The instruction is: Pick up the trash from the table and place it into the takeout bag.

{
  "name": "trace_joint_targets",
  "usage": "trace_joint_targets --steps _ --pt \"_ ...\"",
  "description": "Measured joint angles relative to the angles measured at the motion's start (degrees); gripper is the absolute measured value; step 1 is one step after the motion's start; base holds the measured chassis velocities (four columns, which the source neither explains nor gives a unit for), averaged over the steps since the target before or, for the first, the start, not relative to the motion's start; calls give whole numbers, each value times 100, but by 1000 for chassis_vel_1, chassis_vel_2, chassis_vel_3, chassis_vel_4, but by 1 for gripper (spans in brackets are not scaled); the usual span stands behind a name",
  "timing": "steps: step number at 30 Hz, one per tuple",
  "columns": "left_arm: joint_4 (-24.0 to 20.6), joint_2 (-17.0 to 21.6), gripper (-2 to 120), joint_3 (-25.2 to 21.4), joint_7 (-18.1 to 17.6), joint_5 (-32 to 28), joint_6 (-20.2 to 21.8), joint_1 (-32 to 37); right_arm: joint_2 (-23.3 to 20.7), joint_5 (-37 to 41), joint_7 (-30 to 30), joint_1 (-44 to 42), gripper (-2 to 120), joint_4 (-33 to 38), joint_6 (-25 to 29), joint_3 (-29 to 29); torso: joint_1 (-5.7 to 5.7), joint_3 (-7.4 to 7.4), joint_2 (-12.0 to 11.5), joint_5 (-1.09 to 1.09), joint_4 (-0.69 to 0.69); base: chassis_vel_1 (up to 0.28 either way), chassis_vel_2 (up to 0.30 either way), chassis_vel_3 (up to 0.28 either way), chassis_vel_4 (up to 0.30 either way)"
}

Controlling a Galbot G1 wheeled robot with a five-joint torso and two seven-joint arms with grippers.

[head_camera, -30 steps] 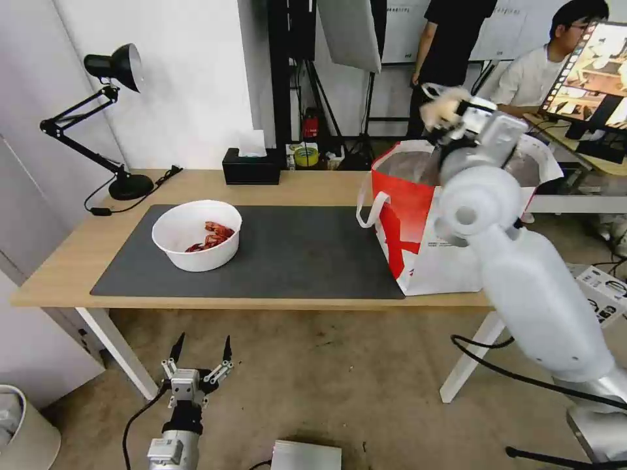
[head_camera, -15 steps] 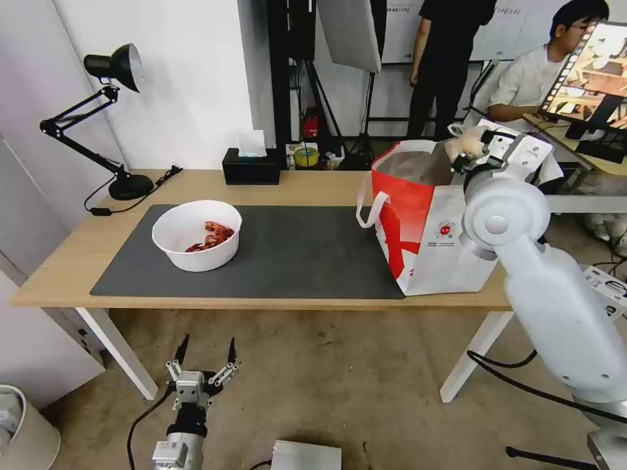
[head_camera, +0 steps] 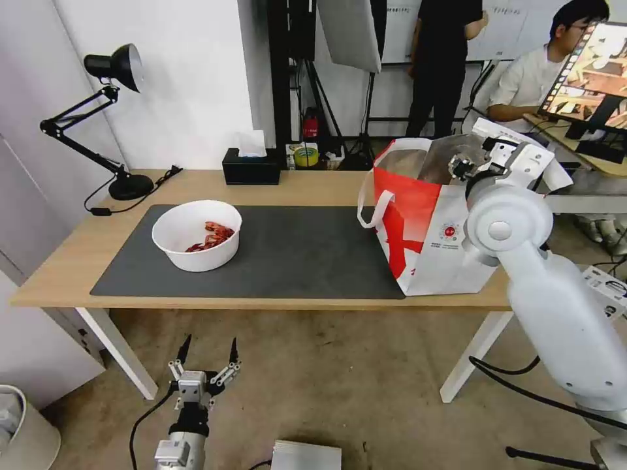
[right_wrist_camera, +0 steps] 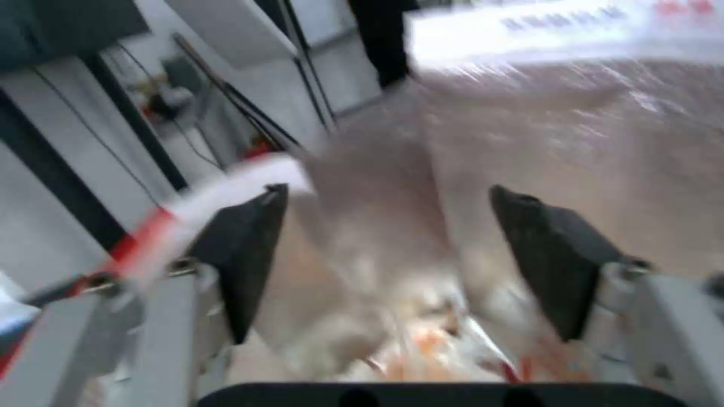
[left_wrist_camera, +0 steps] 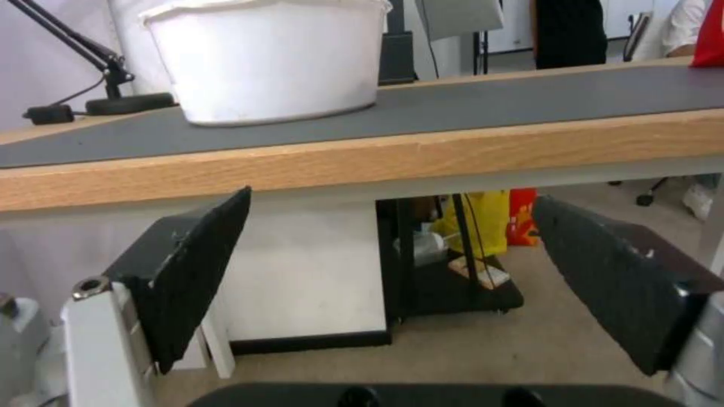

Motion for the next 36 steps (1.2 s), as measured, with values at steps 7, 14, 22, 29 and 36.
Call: trace_joint_targets --steps 7,14,22,29,36 --pt "4 5 100 -2 0 0 -1 -13 -188 -470 -1479 4 97 434 877 -137 0 0 0 -1 0 0 0 0 0" --pt "5 -1 100 -4 1 0 0 -17 -740 -942 -3331 -479 100 1007 1593 -327 0 0 0 -1 0 0 0 0 0" --pt "4 -34 100 11 0 -5 -1 -38 -1377 -2455 -4630 -1863 100 1538 2105 -243 -1 -1 0 0 0 0 0 0 0" --pt "4 -52 100 23 0 -11 -1 -71 -1319 -3594 -4356 -3102 100 1744 2283 312 -1 0 0 0 1 0 0 0 0" --pt "12 -67 100 38 -2 -15 -3 -84 -619 -4898 -4137 -4836 100 1761 2875 991 -1 0 0 1 -1 0 0 0 0"
